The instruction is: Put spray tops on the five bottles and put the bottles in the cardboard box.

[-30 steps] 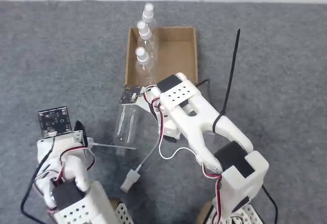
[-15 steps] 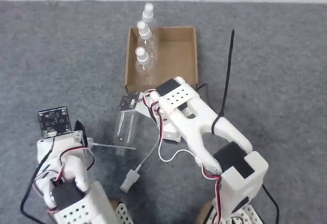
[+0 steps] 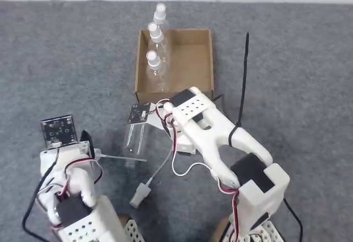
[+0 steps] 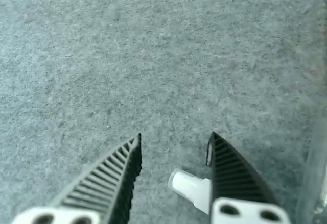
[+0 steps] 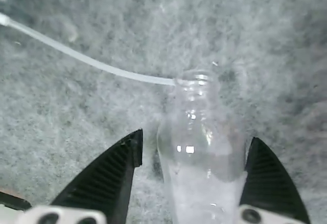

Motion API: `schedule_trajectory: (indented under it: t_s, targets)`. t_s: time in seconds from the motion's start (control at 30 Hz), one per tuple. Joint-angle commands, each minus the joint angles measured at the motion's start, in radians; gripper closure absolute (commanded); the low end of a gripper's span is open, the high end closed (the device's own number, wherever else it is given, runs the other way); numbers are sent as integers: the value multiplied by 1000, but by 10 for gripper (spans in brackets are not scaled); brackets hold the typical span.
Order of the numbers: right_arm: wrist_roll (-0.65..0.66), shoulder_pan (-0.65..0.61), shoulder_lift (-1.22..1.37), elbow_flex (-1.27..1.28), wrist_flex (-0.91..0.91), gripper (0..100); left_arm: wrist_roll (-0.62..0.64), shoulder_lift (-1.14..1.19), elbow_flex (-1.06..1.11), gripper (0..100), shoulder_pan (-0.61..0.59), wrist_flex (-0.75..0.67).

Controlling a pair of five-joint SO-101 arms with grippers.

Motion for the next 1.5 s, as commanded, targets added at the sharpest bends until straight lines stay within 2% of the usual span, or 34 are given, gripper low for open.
schedule_trajectory:
  t_s: [0.0,0.13,0.3,0.37,0.57,0.8,0.9,1.33,1.47]
  targets:
    - [15,-7,-77,-8,-19,735,5,-21,-4,804,2,3]
    - [11,-7,-85,-8,-12,742,5,-21,-4,804,2,3]
    - [9,-15,-88,-12,-10,902,5,-21,-4,804,2,3]
    - [8,-18,-90,-14,-10,934,5,-21,-4,804,2,3]
    - [-5,-82,-97,-37,65,935,5,-21,-2,804,3,3]
    - [-276,-165,-188,-71,124,939,5,-21,-2,804,3,3]
    - [-347,-189,-236,-69,120,939,5,-21,-2,804,3,3]
    - [-373,-197,-490,-28,127,940,5,-21,-2,804,2,3]
    - [-531,-191,-526,-28,117,940,5,-21,-2,804,2,3]
